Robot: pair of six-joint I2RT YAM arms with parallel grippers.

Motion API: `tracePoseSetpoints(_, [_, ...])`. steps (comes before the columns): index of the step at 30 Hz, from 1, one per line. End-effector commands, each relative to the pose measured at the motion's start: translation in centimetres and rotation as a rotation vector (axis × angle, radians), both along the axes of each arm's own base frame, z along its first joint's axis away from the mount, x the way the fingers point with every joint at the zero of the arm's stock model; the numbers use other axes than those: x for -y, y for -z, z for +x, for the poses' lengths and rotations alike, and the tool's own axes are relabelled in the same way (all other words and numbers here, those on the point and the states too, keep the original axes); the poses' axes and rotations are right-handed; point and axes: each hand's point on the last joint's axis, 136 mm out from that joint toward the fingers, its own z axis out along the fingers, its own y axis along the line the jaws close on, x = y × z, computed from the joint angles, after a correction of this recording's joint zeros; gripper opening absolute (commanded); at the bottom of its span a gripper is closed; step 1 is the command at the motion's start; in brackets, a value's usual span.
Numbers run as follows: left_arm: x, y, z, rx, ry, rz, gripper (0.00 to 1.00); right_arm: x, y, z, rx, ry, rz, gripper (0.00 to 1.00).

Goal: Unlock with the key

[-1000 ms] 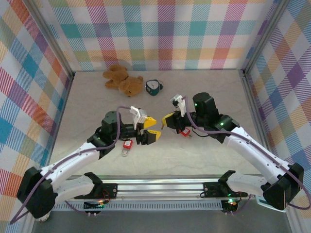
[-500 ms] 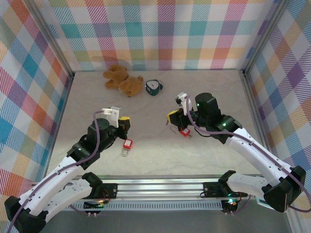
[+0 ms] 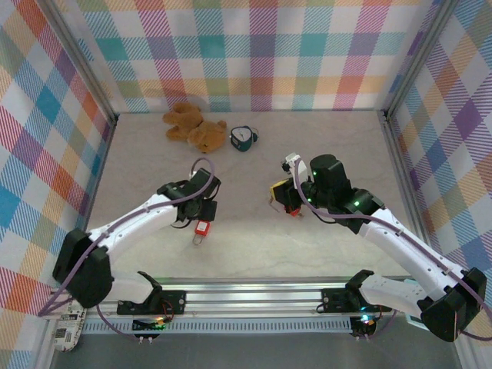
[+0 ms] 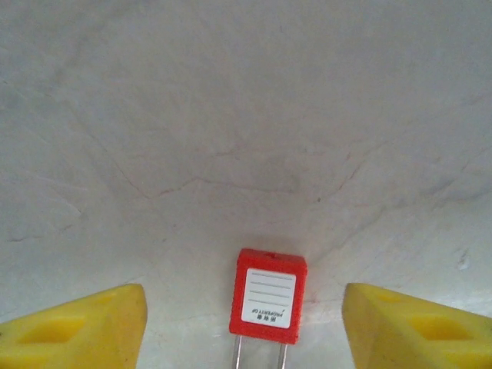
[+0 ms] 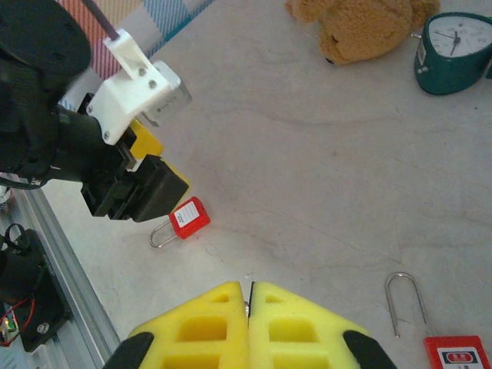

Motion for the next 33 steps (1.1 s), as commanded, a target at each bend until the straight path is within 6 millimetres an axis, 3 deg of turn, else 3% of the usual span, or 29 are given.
tracePoseSetpoints(1, [-0.7,1.5,-2.1,-0.158,0.036,0.058,0.62,0.7,-0.3,0.0,0.027,0.008,-0.018,0.00])
tracePoseSetpoints(5, [0.3,3.2,-2.8,-0.249,0.062,0.036,0.62,0.8,0.2,-0.3,0.017,0.011,-0.006,0.00])
tracePoseSetpoints(21, [-0.6,7.7,-3.3,-0.392,0.016,0.070,0.63,0.4,0.1,-0.6,0.003,-0.014,0.008,0.00])
tracePoseSetpoints(33, [-0.1,10.4,-4.2,-0.483,-0.023,0.000,0.50,0.1,-0.2,-0.7,-0.003,-0.022,0.018,0.00])
